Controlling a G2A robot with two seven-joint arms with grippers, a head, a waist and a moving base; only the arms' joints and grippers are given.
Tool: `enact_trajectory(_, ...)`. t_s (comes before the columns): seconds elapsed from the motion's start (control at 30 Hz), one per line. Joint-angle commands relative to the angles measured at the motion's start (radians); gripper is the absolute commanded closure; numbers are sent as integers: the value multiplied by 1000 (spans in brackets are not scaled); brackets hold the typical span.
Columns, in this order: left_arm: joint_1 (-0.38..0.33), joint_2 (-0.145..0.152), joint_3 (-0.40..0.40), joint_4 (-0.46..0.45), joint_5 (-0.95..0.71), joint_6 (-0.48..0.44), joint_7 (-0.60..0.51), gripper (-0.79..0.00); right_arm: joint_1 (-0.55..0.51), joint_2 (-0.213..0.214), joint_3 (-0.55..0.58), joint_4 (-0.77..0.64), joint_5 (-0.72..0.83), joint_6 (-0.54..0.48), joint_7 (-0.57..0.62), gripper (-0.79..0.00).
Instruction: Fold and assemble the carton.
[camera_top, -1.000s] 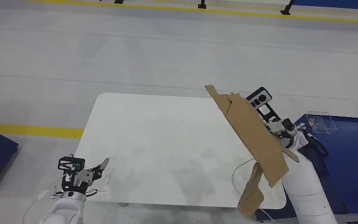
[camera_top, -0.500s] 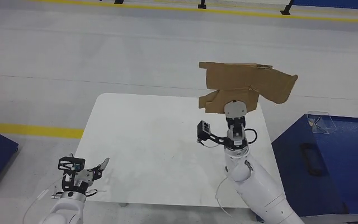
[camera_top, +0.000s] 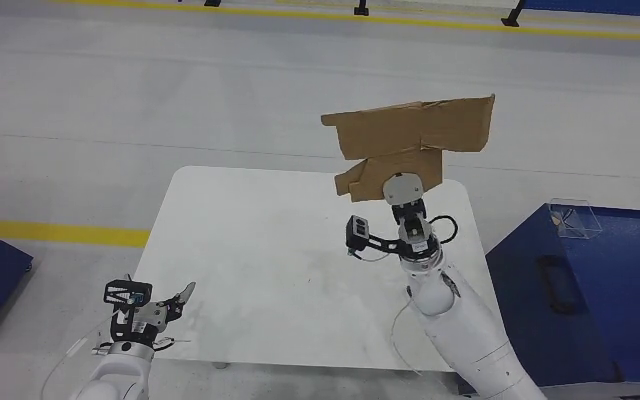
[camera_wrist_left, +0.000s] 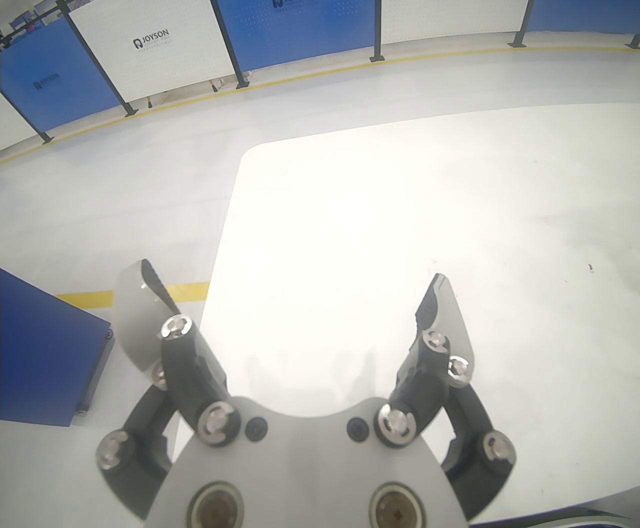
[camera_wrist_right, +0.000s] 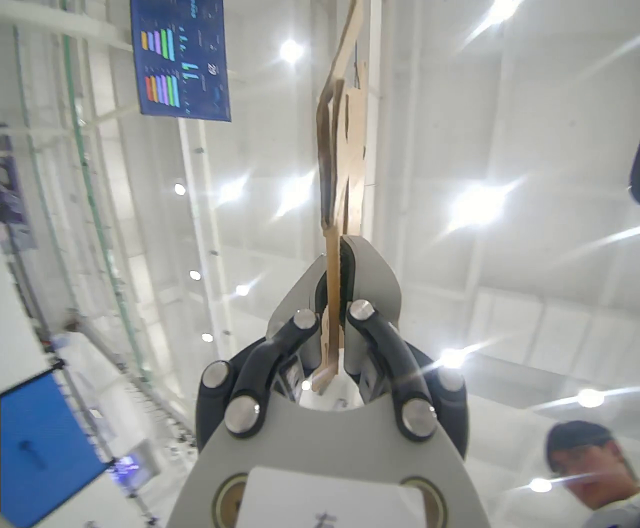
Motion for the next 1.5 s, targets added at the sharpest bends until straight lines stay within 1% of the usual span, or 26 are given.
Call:
enact_trajectory(0.0,0,0,0,0,0,0,0,-785,7,4,79,-32,-226,-52,109,0)
enact_trajectory(0.07,0,0,0,0,0,0,0,-785,13,10,154,-64,-455,-128,233,0)
enact_trajectory(0.17,0,0,0,0,0,0,0,-785,18,25,255,-84,-780,-289,404,0)
enact_trajectory(0.23,0,0,0,0,0,0,0,-785,22,36,317,-92,-958,-411,504,0)
enact_trajectory(0.3,0,0,0,0,0,0,0,-785,21,46,372,-98,-1095,-530,583,0)
enact_trajectory(0.43,0,0,0,0,0,0,0,-785,8,61,468,-118,-1327,-807,670,0)
enact_trajectory(0.5,0,0,0,0,0,0,0,-785,-13,62,492,-136,-1384,-920,697,0)
enact_trajectory(0.57,0,0,0,0,0,0,0,-785,-34,64,505,-158,-1457,-1020,716,0)
enact_trajectory(0.67,0,0,0,0,0,0,0,-785,-61,65,503,-187,-1613,-1188,728,0)
enact_trajectory(0.73,0,0,0,0,0,0,0,-785,-75,64,490,-197,-1689,-1270,721,0)
enact_trajectory(0.8,0,0,0,0,0,0,0,-785,-82,62,475,-197,-1708,-1297,716,0)
enact_trajectory(1.17,0,0,0,0,0,0,0,-785,-82,62,475,-197,-1708,-1297,716,0)
enact_trajectory(1.2,0,0,0,0,0,0,0,-785,-82,61,480,-230,-1694,-1314,699,0)
enact_trajectory(1.23,0,0,0,0,0,0,0,-785,-81,62,492,-271,-1698,-1325,697,0)
enact_trajectory(1.3,0,0,0,0,0,0,0,-785,-81,69,557,-338,-1774,-1371,652,0)
enact_trajectory(1.4,0,0,0,0,0,0,0,-785,-85,82,670,-428,-1948,-1452,570,0)
enact_trajectory(1.47,0,0,0,0,0,0,0,-785,-88,87,728,-484,-2020,-1512,510,0)
